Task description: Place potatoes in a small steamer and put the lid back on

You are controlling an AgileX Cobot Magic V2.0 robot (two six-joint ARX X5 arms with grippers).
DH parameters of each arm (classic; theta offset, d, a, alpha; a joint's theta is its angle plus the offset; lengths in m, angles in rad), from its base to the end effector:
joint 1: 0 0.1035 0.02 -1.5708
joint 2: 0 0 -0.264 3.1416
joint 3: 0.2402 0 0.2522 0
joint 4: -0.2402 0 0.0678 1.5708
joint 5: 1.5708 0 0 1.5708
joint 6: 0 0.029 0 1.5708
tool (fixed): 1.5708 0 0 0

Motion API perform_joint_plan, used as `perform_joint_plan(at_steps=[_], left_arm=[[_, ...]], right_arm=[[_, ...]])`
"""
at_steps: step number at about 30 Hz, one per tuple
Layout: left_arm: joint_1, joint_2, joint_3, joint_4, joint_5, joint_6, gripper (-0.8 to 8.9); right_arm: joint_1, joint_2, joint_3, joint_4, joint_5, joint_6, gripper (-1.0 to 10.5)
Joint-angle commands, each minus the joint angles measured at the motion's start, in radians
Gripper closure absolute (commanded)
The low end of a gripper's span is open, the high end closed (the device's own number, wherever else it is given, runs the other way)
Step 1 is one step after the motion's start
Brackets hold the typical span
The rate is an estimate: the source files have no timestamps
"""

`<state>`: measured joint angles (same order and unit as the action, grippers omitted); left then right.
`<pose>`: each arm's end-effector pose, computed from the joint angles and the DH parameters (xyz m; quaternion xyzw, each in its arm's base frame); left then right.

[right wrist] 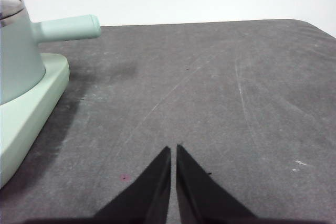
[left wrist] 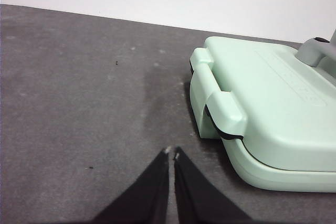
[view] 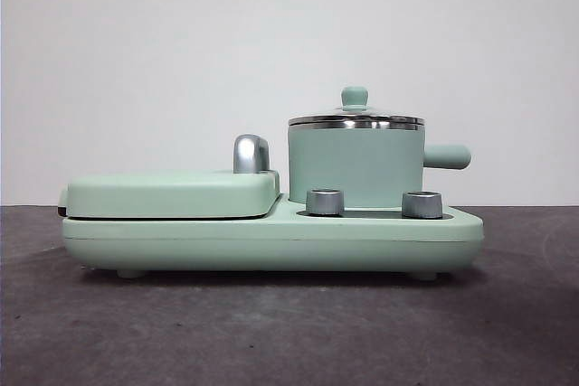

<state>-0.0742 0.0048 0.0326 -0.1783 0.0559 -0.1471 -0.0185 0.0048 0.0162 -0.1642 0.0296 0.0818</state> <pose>0.0945 -0.0086 0.1570 -0.0724 0.0797 -0.0591 0.9924 0.0959 -0.0026 0.1528 0.0403 0.0753 -0.0271 0.9960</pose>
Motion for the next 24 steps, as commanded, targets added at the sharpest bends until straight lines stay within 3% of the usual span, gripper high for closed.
perform_joint_plan(at_steps=[1,24], left_arm=[[0.001,-0.002,-0.019,-0.008,0.0,-0.003,7.99],[0.001,-0.002,-0.019,-0.008,0.0,-0.003,7.99]], right_arm=[[0.002,-0.001,-0.004,0.007,0.004,-0.004,9.3],[0.002,-0.001,-0.004,0.008,0.004,-0.004,9.3]])
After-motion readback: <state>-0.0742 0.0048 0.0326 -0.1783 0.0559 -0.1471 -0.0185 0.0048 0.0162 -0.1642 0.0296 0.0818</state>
